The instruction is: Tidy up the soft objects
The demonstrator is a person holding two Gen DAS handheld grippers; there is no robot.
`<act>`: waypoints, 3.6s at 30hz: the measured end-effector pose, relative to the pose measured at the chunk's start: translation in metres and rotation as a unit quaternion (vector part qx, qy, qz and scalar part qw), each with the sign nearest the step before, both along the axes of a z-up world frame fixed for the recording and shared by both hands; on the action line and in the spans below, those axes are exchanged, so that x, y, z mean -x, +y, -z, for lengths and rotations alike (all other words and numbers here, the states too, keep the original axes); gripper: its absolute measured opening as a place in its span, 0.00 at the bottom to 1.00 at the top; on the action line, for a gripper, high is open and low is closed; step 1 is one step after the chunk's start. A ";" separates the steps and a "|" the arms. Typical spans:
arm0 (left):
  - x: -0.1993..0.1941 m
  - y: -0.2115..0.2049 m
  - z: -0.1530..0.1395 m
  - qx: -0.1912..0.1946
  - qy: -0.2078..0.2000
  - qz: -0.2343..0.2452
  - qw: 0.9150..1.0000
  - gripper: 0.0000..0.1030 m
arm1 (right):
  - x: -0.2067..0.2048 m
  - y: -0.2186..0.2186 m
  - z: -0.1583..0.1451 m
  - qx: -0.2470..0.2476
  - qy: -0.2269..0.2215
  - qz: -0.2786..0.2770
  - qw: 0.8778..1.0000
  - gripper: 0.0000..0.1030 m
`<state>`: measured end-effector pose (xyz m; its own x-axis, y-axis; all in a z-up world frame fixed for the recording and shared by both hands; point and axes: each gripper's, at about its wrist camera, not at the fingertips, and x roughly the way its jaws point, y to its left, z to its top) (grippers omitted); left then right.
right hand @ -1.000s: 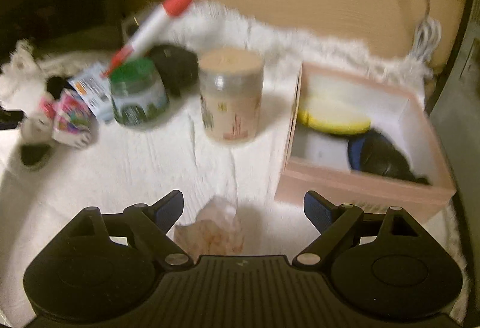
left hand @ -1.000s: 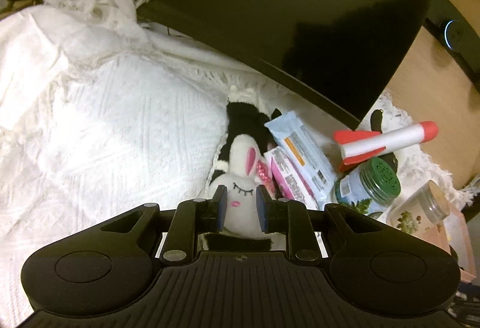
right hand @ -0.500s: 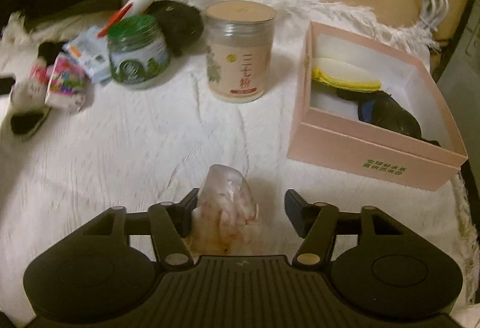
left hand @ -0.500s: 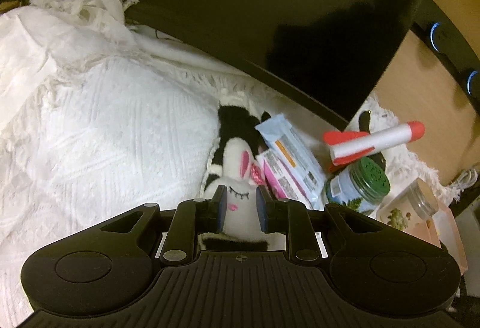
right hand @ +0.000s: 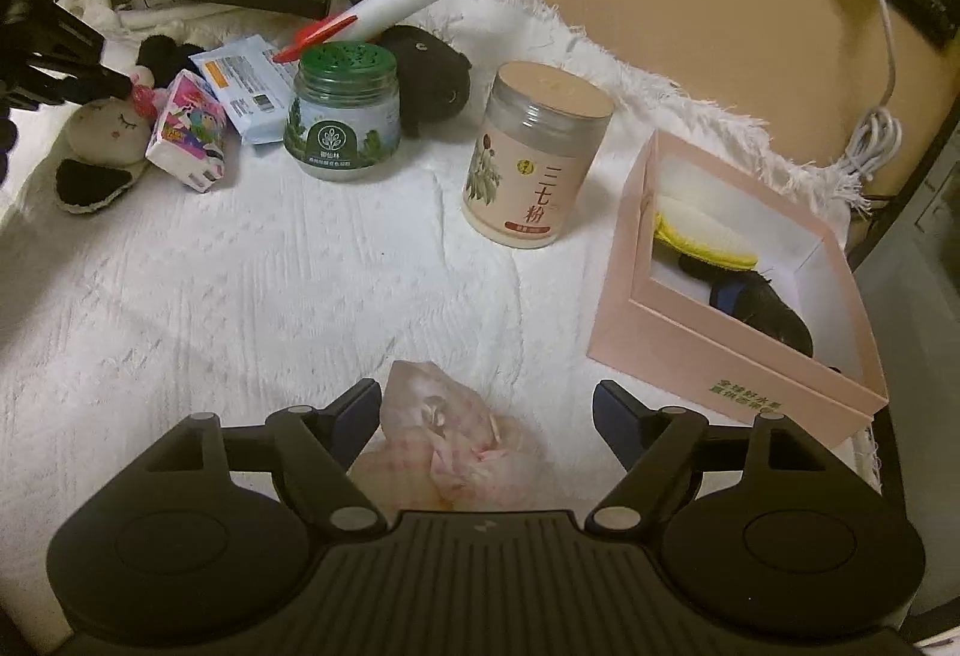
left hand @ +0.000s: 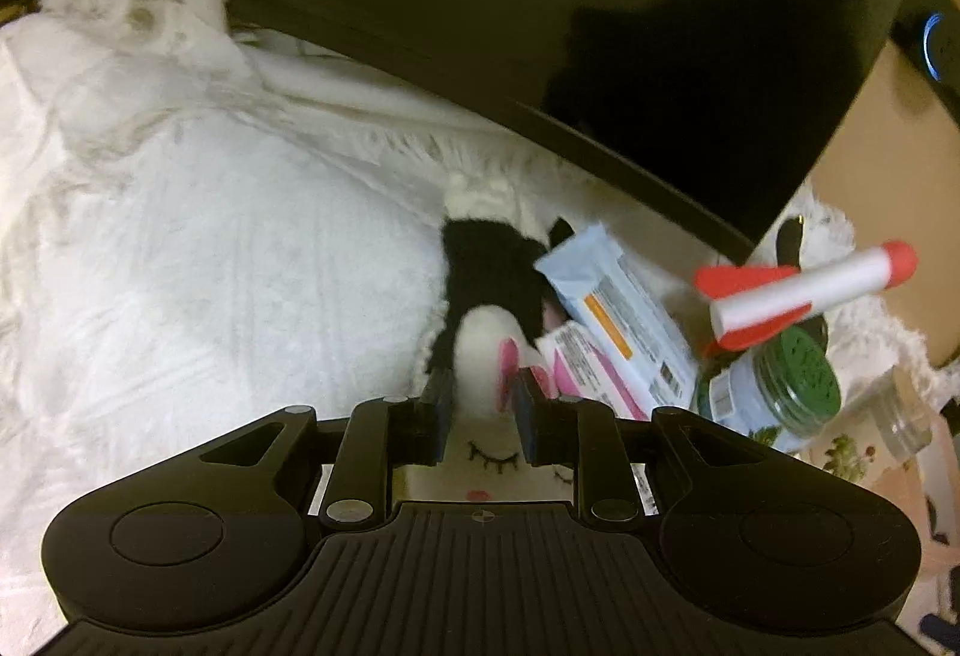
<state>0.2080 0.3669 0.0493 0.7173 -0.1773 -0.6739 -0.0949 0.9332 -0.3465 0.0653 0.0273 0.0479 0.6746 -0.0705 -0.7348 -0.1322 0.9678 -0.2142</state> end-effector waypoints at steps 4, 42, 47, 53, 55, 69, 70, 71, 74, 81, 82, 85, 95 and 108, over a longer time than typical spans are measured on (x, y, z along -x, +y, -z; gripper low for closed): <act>-0.005 -0.011 0.003 -0.003 0.004 0.028 1.000 0.47 | 0.002 -0.005 0.000 -0.004 0.003 0.009 1.000 0.76; 0.017 -0.043 0.009 -0.121 -0.004 0.079 0.989 0.47 | 0.001 -0.029 -0.019 -0.023 -0.025 0.046 0.998 0.80; 0.049 -0.032 0.003 -0.082 0.023 0.103 0.991 0.47 | -0.019 -0.026 -0.033 -0.040 -0.040 0.047 0.997 0.80; 0.089 -0.031 0.005 -0.073 0.056 0.141 0.986 0.49 | -0.029 0.002 -0.038 -0.039 -0.048 0.003 0.998 0.80; 0.089 -0.033 0.007 -0.070 0.052 0.134 0.987 0.51 | -0.033 0.014 -0.038 -0.042 -0.044 -0.015 0.998 0.80; 0.074 -0.071 0.028 -0.125 0.008 0.179 0.976 0.98 | -0.061 0.078 -0.035 -0.029 -0.032 -0.110 0.993 0.80; 0.076 -0.070 0.028 -0.128 0.003 0.182 0.975 0.97 | -0.064 0.085 -0.035 -0.024 -0.034 -0.119 0.992 0.80; 0.080 -0.067 0.028 -0.129 -0.003 0.184 0.974 0.90 | -0.067 0.092 -0.034 -0.019 -0.037 -0.129 0.991 0.80; 0.089 -0.053 0.023 -0.131 -0.014 0.155 0.979 0.63 | -0.081 0.117 -0.032 -0.011 -0.041 -0.164 0.986 0.80; 0.103 -0.010 0.010 -0.067 -0.007 0.114 0.991 0.61 | -0.143 0.147 -0.001 -0.036 0.032 -0.159 0.986 0.80; 0.106 -0.004 0.006 -0.052 -0.007 0.116 0.992 0.61 | -0.149 0.148 0.004 -0.046 0.046 -0.149 0.987 0.80; 0.115 0.009 0.001 -0.002 -0.004 0.134 0.991 0.62 | -0.161 0.147 0.020 -0.078 0.076 -0.127 0.986 0.78; 0.108 0.011 0.000 -0.014 0.005 0.084 0.996 0.61 | -0.106 0.118 0.005 -0.112 0.124 -0.099 0.981 0.55; 0.081 -0.021 0.026 -0.016 0.055 0.110 0.992 0.83 | -0.119 0.136 0.019 -0.049 0.097 -0.180 0.978 0.72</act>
<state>0.1271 0.3461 0.0233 0.5850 -0.2978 -0.7544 0.0762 0.9462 -0.3144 0.1845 0.1635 0.0285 0.4897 0.2222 -0.8431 -0.4969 0.8657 -0.0605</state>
